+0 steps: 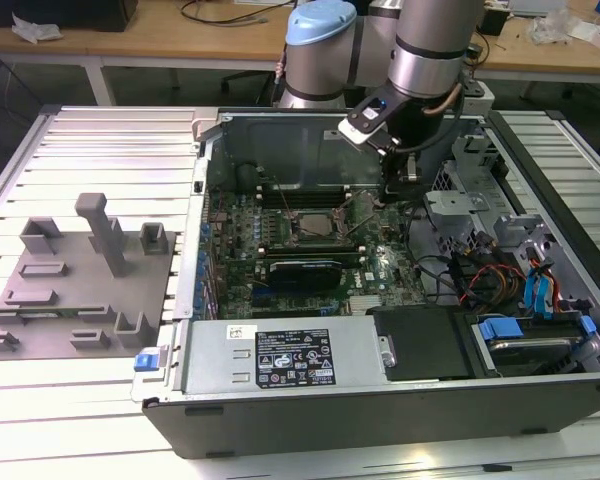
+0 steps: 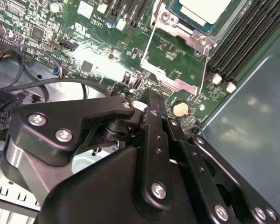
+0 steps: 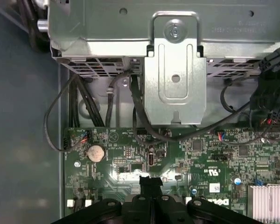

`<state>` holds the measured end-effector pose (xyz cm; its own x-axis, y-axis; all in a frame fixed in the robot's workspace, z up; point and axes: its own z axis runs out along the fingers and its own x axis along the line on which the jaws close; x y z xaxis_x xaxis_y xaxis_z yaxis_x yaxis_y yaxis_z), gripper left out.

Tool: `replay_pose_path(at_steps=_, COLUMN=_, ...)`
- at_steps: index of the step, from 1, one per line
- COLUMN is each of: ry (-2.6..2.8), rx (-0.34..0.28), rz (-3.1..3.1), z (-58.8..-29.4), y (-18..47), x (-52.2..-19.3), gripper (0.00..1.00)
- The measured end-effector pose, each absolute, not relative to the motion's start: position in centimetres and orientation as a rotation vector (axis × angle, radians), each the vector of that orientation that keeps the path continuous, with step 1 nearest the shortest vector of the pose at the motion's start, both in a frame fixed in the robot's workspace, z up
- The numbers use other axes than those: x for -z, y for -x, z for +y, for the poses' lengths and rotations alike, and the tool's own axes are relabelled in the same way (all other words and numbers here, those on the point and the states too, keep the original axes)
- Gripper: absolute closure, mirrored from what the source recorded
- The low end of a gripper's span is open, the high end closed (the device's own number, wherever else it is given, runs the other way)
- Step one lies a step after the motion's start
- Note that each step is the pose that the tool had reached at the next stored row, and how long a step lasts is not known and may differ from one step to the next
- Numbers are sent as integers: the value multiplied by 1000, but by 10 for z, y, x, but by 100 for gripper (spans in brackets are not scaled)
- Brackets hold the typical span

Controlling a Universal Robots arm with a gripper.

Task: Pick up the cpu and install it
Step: 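Close the cpu cover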

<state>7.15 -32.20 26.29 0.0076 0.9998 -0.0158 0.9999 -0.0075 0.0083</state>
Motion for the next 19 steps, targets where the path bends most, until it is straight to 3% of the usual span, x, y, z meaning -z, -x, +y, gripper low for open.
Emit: replay_pose_path(at_steps=19, ry=-2220, rx=0, rz=2206, z=-321, y=-73, x=-252, gripper=89)
